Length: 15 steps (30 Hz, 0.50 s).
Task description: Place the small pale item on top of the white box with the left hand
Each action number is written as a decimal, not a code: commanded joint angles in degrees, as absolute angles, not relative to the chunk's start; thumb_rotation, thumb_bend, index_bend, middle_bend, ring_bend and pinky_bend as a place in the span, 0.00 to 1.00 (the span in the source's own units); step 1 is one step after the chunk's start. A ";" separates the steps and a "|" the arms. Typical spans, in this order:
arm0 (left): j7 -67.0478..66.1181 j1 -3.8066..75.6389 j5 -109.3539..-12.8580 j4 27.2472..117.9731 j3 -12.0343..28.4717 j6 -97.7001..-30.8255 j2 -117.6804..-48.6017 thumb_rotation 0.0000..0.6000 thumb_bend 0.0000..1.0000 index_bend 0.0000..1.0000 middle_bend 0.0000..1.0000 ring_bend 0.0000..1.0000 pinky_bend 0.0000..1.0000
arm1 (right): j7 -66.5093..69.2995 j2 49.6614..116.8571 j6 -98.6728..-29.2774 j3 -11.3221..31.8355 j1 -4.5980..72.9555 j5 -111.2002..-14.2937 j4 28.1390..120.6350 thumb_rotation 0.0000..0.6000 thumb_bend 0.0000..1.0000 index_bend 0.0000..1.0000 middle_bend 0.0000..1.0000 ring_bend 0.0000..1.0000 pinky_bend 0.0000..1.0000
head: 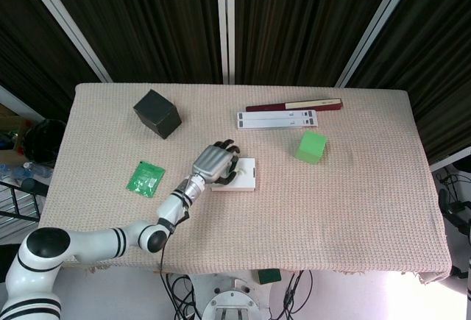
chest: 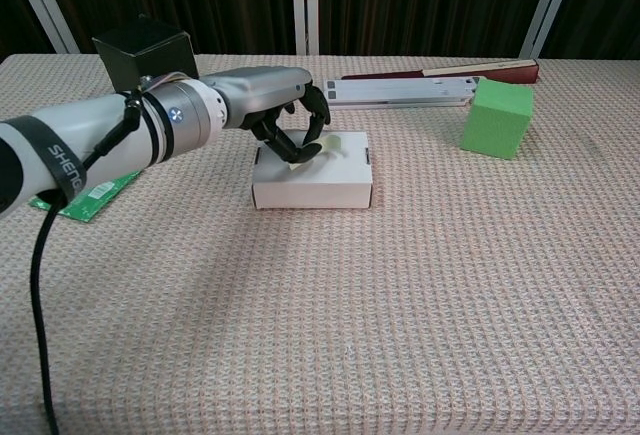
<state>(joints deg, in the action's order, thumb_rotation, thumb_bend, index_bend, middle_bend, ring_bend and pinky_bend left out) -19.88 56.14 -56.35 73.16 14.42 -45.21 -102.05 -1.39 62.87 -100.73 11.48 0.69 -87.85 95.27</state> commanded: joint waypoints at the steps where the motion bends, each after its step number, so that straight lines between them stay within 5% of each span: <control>1: -19.96 56.11 -56.16 73.42 14.24 -45.45 -101.98 0.94 0.43 0.59 0.22 0.08 0.20 | -1.08 63.02 -100.61 11.43 0.83 -88.08 95.04 1.00 0.36 0.00 0.00 0.00 0.00; 15: -17.78 56.14 -56.69 72.24 13.74 -45.37 -102.09 0.95 0.42 0.41 0.22 0.08 0.20 | -0.54 63.52 -100.31 11.48 1.19 -88.33 94.44 1.00 0.36 0.00 0.00 0.00 0.00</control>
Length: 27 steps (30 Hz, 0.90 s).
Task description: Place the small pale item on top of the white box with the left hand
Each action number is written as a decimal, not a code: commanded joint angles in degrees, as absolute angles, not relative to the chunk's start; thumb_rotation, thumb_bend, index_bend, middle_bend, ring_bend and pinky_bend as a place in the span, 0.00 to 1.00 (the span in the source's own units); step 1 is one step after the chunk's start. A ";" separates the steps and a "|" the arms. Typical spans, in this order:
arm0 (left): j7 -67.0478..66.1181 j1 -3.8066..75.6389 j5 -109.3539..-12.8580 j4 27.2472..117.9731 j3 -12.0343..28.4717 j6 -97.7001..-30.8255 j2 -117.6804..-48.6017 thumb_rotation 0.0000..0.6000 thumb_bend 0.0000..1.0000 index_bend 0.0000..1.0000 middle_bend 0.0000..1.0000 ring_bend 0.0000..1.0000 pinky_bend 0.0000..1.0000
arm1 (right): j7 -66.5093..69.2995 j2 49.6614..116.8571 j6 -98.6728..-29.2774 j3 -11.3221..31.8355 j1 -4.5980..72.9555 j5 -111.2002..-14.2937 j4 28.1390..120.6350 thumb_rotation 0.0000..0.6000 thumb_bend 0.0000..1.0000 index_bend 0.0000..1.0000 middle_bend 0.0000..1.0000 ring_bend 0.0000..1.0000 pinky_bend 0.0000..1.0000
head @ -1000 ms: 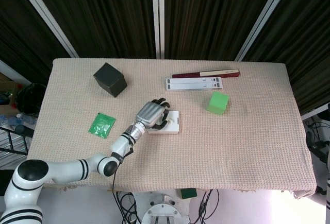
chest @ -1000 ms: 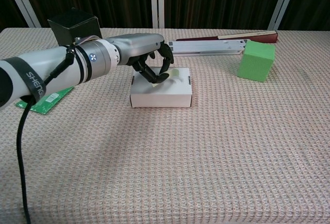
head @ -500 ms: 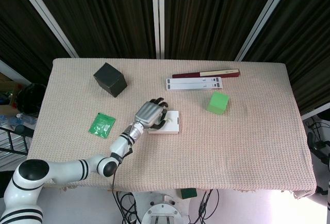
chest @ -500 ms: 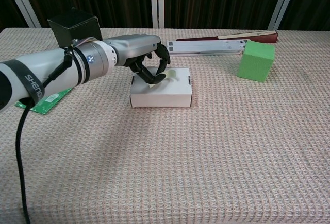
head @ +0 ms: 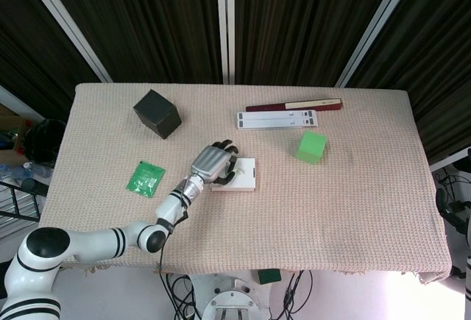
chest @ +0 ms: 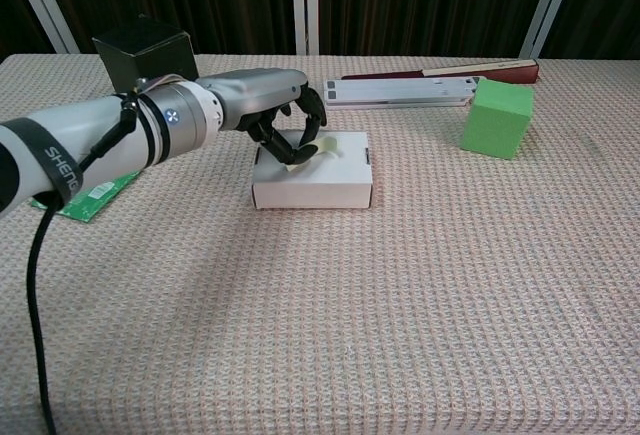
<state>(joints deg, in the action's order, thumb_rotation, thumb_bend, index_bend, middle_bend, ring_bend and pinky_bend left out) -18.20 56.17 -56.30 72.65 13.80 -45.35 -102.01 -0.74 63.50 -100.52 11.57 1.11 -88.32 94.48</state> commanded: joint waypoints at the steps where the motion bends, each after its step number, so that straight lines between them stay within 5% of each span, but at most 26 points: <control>1: -17.61 56.15 -56.87 71.95 13.65 -45.35 -102.14 0.95 0.42 0.40 0.22 0.08 0.20 | -0.07 63.46 -100.02 11.34 1.26 -88.40 94.50 1.00 0.36 0.00 0.00 0.00 0.00; 18: -15.29 55.99 -58.50 70.70 13.30 -45.39 -102.37 0.95 0.42 0.13 0.22 0.08 0.20 | 0.66 63.64 -99.73 11.35 1.58 -88.55 93.90 1.00 0.36 0.00 0.00 0.00 0.00; 27: -14.26 55.81 -59.43 70.82 13.24 -45.56 -102.26 0.95 0.42 0.07 0.22 0.08 0.20 | 0.72 63.81 -99.65 11.27 1.58 -88.42 93.66 1.00 0.36 0.00 0.00 0.00 0.00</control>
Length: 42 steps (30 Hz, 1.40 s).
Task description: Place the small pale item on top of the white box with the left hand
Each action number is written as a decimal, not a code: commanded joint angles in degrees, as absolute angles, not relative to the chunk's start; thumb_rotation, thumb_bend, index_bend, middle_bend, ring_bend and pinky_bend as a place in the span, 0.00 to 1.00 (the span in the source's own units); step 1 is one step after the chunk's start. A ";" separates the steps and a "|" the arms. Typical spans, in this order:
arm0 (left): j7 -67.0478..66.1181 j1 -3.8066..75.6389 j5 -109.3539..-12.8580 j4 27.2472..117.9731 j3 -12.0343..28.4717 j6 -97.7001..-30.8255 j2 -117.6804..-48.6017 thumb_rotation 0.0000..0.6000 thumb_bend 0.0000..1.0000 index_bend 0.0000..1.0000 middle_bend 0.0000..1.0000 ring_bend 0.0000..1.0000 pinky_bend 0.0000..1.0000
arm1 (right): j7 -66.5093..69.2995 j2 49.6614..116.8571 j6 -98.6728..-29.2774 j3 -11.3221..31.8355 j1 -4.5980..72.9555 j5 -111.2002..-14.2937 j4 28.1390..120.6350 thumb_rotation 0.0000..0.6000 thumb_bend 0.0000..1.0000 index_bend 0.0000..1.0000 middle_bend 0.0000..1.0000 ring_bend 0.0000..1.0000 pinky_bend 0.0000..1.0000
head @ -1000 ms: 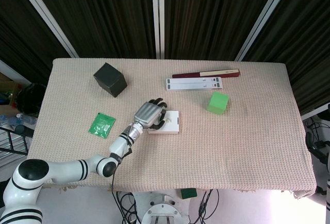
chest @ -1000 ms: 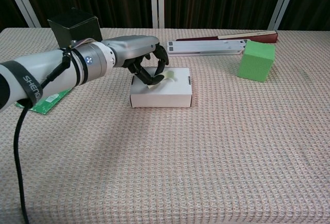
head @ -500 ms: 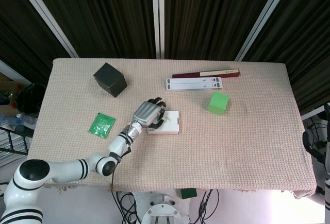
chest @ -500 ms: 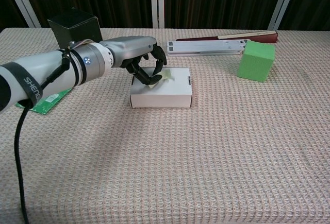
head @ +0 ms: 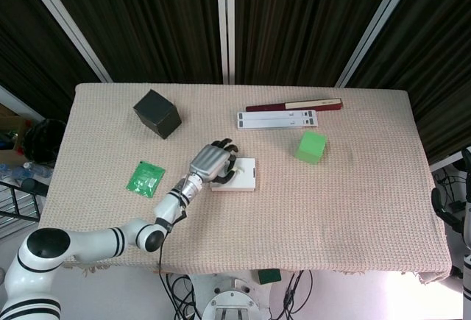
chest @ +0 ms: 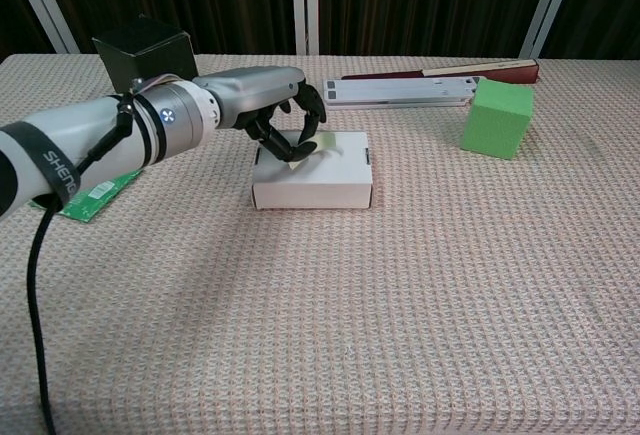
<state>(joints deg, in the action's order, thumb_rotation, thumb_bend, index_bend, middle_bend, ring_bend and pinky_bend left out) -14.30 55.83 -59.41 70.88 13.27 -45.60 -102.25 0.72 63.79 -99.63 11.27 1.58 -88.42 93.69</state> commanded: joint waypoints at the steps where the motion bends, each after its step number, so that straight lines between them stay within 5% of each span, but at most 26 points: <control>1: -14.21 55.81 -59.46 70.74 13.20 -45.51 -102.27 0.95 0.42 0.06 0.22 0.08 0.20 | 0.71 63.83 -99.68 11.24 1.56 -88.45 93.61 1.00 0.36 0.00 0.00 0.00 0.00; 19: -12.59 55.48 -60.78 70.07 12.85 -45.26 -102.41 0.93 0.37 0.00 0.21 0.08 0.20 | 0.58 64.07 -99.17 11.23 1.75 -88.03 93.23 1.00 0.36 0.00 0.00 0.00 0.00; 27: -10.77 54.99 -63.76 70.35 12.67 -46.93 -102.53 0.78 0.23 0.00 0.18 0.08 0.19 | 0.62 64.14 -98.93 11.30 1.82 -87.69 92.98 1.00 0.36 0.00 0.00 0.00 0.00; 42: -10.38 54.33 -64.52 72.50 12.61 -47.23 -101.39 0.76 0.23 0.00 0.15 0.07 0.19 | 0.74 64.19 -98.97 11.31 1.83 -87.65 92.82 1.00 0.36 0.00 0.00 0.00 0.00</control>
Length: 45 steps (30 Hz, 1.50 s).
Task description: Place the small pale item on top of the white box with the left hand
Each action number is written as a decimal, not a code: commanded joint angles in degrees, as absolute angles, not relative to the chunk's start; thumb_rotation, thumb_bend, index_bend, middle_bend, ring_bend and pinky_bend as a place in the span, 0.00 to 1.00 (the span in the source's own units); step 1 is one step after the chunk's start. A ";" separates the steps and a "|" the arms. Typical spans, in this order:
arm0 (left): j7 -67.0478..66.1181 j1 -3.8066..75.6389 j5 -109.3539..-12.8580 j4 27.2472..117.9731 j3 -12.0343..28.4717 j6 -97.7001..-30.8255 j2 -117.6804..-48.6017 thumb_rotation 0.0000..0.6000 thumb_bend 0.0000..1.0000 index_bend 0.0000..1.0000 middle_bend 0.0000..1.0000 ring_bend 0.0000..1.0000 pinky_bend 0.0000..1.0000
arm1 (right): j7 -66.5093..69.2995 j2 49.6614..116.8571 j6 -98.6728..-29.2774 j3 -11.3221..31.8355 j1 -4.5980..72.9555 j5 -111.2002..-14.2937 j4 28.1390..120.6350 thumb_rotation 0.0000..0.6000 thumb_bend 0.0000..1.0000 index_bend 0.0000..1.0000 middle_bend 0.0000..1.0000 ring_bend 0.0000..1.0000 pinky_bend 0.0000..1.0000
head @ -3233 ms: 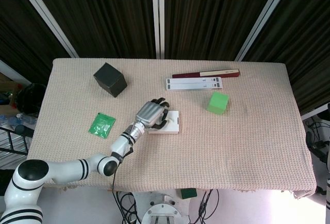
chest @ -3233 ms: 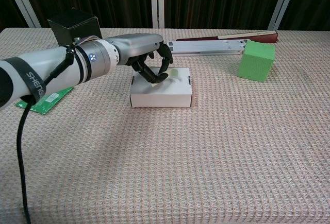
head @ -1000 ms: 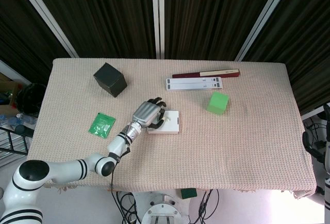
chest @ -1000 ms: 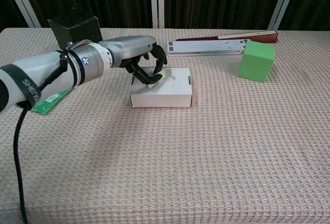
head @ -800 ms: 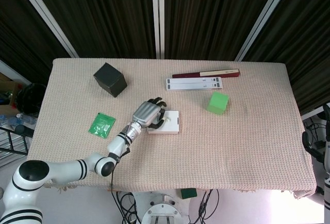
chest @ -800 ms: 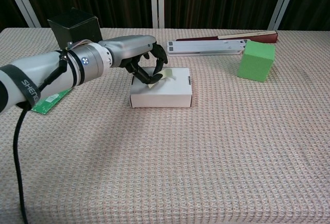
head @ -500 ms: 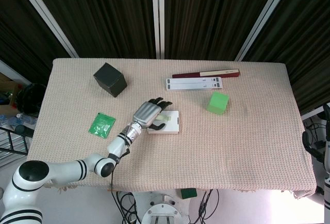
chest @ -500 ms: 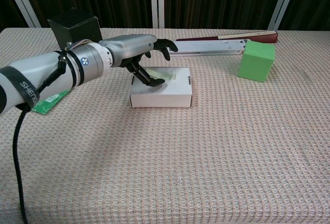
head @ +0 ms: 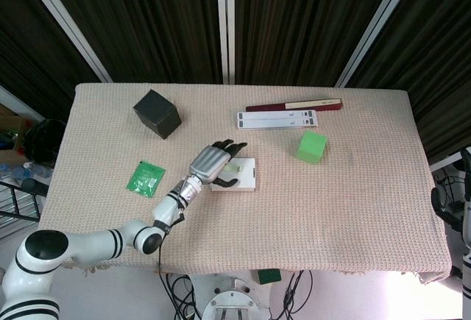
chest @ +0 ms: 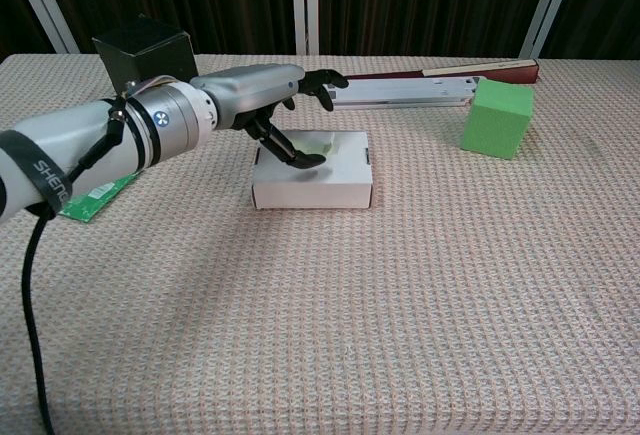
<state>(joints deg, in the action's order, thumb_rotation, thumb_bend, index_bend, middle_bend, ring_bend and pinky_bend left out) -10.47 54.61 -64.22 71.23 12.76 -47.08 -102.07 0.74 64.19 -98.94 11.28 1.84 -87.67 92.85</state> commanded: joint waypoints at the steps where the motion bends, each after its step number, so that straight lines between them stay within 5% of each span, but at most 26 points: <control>1: -10.43 54.23 -64.65 73.18 12.52 -47.27 -101.02 0.76 0.23 0.00 0.13 0.06 0.19 | 0.75 64.21 -98.96 11.33 1.84 -87.61 92.80 1.00 0.36 0.00 0.00 0.00 0.00; 6: -11.37 53.53 -65.59 76.67 11.84 -48.27 -99.15 0.72 0.23 0.06 0.09 0.05 0.19 | 0.93 64.26 -98.92 11.35 1.89 -87.61 92.69 1.00 0.36 0.00 0.00 0.00 0.00; 16: -13.81 52.42 -67.42 78.91 9.28 -49.21 -97.80 0.46 0.21 0.20 0.05 0.01 0.16 | 1.00 64.18 -99.31 11.37 1.74 -87.74 92.80 1.00 0.36 0.00 0.00 0.00 0.00; 45: -18.40 51.64 -66.99 78.15 8.54 -49.69 -97.96 0.41 0.19 0.27 0.04 0.00 0.14 | 1.57 64.33 -99.30 11.48 1.56 -87.16 92.01 1.00 0.36 0.00 0.00 0.00 0.00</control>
